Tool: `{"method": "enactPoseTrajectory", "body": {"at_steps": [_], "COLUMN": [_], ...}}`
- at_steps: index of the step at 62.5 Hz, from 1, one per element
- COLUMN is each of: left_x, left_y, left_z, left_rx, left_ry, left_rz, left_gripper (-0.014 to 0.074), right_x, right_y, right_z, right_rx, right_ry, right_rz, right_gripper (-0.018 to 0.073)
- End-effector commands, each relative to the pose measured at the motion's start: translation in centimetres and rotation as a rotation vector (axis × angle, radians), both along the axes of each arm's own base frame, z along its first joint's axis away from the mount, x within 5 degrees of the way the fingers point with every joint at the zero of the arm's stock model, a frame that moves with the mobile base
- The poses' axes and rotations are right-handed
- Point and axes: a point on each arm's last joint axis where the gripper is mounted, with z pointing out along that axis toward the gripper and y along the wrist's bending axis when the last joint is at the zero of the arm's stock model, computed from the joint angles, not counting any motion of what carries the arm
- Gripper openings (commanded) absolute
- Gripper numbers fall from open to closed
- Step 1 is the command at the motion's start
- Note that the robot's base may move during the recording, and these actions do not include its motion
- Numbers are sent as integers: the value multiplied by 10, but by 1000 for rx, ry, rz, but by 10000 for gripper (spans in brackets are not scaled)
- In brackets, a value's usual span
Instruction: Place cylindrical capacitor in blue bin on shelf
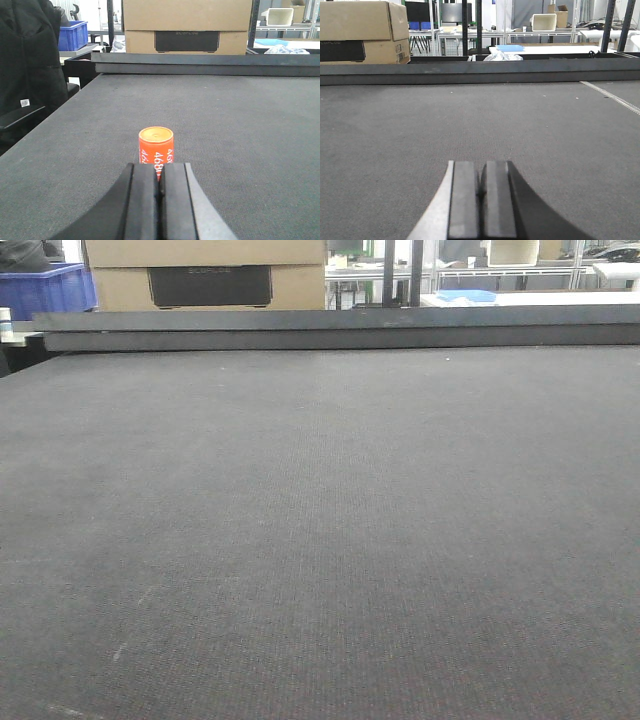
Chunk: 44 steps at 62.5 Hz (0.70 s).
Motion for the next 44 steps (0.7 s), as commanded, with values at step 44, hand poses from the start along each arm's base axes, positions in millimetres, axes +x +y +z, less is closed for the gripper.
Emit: {"method": "enactPoseTrajectory", "body": {"at_steps": [44], "left_x": [0], "left_y": [0], "left_z": [6], "left_rx": [0], "left_ry": [-58], "left_rz": [-3], "left_gripper": [-111], "right_x": [0], "right_y": [-1], "right_z": [4], "right_rx": [-5], "right_ry": [-45], "right_rz": [-13], "right_gripper": [-162]}}
